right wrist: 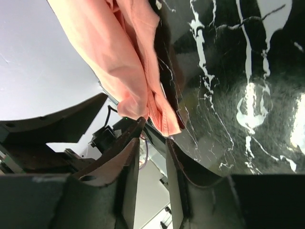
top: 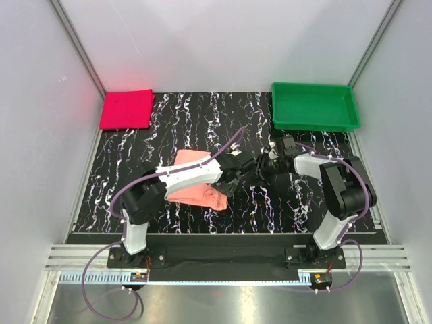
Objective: Fold and stack the t-shirts
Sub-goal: Fold the tshirt
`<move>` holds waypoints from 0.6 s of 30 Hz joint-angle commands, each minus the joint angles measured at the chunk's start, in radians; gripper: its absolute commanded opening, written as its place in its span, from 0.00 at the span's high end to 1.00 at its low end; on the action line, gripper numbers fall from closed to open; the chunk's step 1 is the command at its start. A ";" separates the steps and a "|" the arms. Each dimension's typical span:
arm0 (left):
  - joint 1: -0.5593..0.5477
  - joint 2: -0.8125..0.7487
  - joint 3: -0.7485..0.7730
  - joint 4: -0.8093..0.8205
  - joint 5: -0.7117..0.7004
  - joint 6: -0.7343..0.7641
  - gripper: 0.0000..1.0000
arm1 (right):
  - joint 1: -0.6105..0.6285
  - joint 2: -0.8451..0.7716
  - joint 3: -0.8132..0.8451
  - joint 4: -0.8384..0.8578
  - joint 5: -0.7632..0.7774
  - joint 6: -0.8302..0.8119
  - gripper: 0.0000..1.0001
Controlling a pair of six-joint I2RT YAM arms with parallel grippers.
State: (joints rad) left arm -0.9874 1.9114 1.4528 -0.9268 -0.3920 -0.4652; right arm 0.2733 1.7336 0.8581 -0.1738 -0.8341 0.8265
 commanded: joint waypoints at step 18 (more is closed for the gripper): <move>-0.008 -0.076 -0.009 0.017 -0.001 -0.033 1.00 | 0.118 0.182 0.131 0.215 -0.019 0.192 0.96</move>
State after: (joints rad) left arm -0.9924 1.9320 1.4490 -0.9154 -0.3676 -0.4721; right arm 0.3607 1.8969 0.9459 -0.0170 -0.8597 0.9672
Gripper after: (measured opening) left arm 0.024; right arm 0.060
